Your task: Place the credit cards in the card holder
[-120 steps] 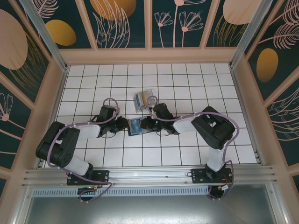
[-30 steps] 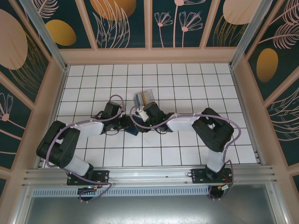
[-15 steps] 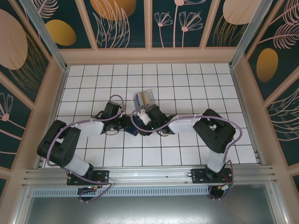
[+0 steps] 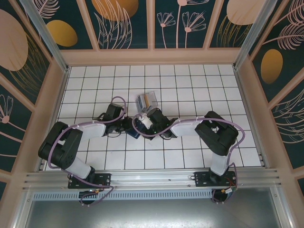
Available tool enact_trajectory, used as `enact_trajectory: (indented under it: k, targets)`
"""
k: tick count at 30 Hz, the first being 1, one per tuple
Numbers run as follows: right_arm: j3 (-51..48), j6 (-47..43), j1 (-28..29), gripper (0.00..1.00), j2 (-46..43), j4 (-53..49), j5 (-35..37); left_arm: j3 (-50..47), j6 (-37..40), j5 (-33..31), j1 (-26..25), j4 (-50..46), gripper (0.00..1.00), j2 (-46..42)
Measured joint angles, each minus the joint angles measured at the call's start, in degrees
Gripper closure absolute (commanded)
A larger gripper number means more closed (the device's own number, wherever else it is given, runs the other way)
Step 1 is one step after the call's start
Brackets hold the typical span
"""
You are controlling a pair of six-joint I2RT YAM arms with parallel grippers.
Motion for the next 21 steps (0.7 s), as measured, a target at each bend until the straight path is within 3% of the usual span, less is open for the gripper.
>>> enact_trajectory:
  k: [7, 10, 13, 18, 21]
  targets:
    - [-13.6, 5.0, 0.6, 0.96, -6.2, 15.2, 6.1, -0.7, -3.7, -0.1, 0.0, 3.7, 0.81, 1.4]
    - [-20.6, 8.7, 0.6, 0.97, -8.0, 23.3, 7.8, -0.8, -5.0, -0.3, 0.0, 4.9, 0.82, 2.0]
    - [-24.1, 11.2, 0.7, 0.85, -8.1, 28.6, 8.5, -0.7, -5.7, -0.5, 0.0, 5.8, 0.82, 2.5]
    - [-21.8, 11.4, 1.1, 0.66, -9.5, 28.2, 6.8, -0.7, -6.5, -0.5, 0.0, 6.3, 0.82, 2.6]
    - [-15.8, 9.3, 1.1, 0.65, -8.2, 24.0, 5.1, -0.7, -6.7, -0.4, 0.0, 6.5, 0.82, 2.9]
